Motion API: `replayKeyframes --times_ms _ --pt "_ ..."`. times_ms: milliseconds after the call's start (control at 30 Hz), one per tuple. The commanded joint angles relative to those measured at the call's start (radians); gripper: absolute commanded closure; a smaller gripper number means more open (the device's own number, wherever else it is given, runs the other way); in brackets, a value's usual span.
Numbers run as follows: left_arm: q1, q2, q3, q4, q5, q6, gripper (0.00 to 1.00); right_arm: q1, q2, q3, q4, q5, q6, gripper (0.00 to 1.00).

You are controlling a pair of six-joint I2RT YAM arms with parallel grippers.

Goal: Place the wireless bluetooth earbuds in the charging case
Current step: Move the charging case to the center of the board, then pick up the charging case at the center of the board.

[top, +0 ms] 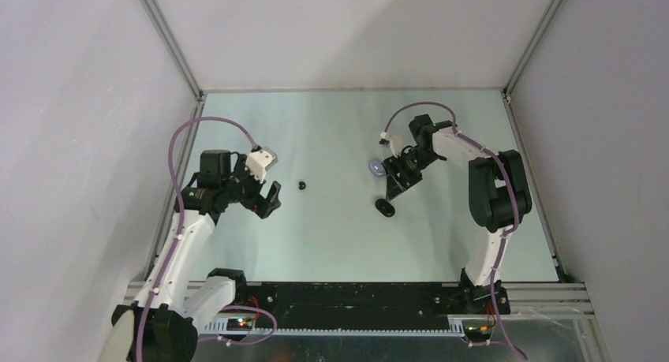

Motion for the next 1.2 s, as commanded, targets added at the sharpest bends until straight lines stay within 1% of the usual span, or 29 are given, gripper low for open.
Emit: replayKeyframes --times_ms 0,133,200,300,400,467,667,833,1000,1167 --pt "-0.026 0.015 0.057 0.056 -0.009 -0.003 0.01 0.012 0.041 0.004 0.012 -0.017 -0.003 0.3" --pt "-0.064 0.101 0.141 0.042 0.005 0.044 0.01 0.008 0.071 0.005 0.037 -0.003 0.023 0.33" --pt "-0.082 0.155 0.184 0.039 -0.007 0.064 0.01 0.008 0.081 0.006 0.047 0.003 0.034 0.37" --pt "-0.108 0.23 0.248 0.035 -0.013 0.059 0.01 0.009 0.093 0.006 0.054 0.01 0.048 0.44" --pt "-0.151 0.296 0.298 0.055 0.005 0.037 0.0 0.013 0.109 0.008 0.052 0.014 0.057 0.54" --pt "-0.185 0.321 0.305 0.088 0.002 0.019 0.0 0.019 0.123 0.011 0.044 0.012 0.061 0.57" --pt "-0.274 0.362 0.299 0.154 -0.033 -0.016 0.01 0.042 0.147 0.012 0.014 0.004 0.055 0.56" --pt "-0.3 0.357 0.279 0.176 -0.029 -0.041 0.01 0.065 0.157 0.012 0.017 0.013 0.061 0.56" --pt "-0.309 0.343 0.256 0.195 -0.037 -0.054 0.01 0.056 0.159 0.013 0.012 -0.049 0.075 0.53" --pt "-0.328 0.361 0.235 0.216 -0.043 -0.069 0.01 0.048 0.164 0.012 0.01 -0.107 0.102 0.5"
